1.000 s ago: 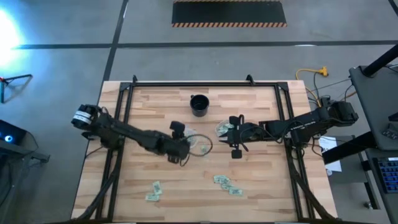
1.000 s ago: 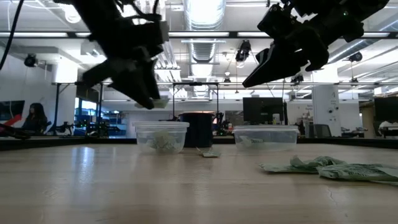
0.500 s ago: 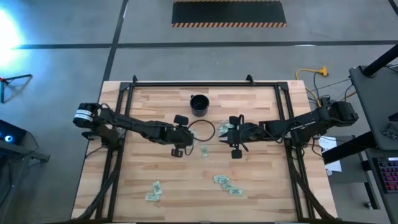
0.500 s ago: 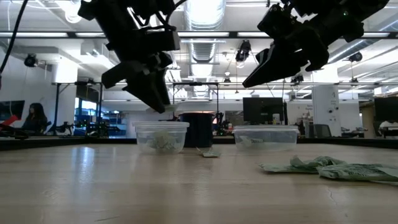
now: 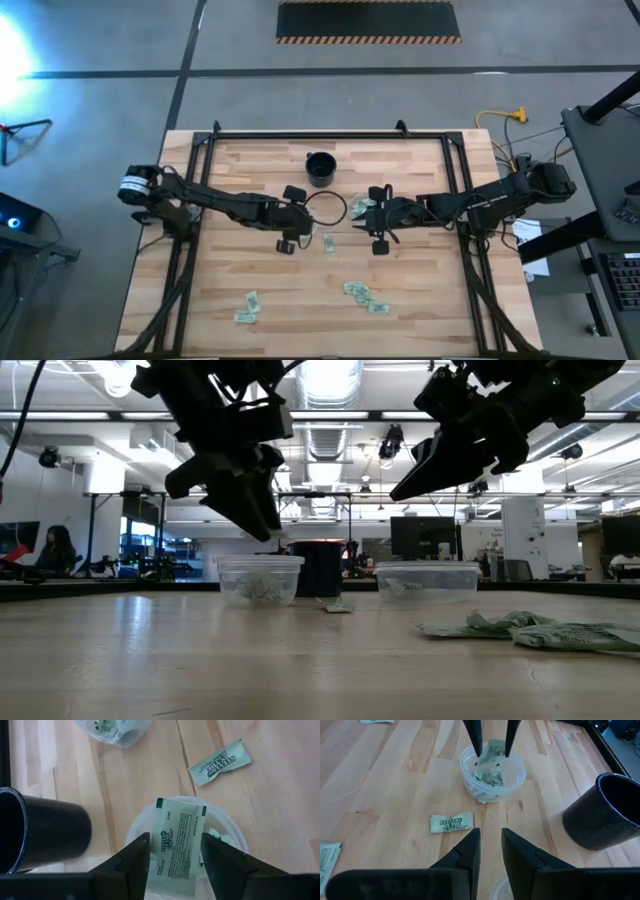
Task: Pick and place Stevia / Truvia into bins
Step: Put the green stevia packet into the left transparent container, then put the green stevia packet into the right transparent container
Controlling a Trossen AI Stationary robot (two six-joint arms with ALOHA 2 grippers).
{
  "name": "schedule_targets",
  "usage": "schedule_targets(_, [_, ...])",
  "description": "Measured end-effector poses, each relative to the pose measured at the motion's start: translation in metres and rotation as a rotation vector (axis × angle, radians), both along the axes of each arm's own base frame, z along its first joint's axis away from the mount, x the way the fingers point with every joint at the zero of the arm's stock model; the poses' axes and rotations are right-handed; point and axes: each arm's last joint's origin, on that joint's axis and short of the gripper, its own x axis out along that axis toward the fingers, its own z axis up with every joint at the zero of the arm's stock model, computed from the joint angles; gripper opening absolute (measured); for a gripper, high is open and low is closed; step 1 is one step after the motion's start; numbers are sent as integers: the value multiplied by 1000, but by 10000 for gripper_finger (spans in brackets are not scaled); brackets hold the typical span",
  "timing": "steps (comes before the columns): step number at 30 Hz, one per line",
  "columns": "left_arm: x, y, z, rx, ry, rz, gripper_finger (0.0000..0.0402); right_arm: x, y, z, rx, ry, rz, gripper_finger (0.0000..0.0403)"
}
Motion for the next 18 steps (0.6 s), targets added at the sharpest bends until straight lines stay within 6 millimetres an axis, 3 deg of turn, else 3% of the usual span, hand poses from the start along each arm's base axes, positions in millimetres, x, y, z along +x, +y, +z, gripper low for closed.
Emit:
schedule_targets(13, [-1,2,1,7,24,8,207,0,0,0,9,-1,-5,68])
schedule_targets(18, [-5,-1,14,12,22,34,208,0,1,0,52,-4,-3,68])
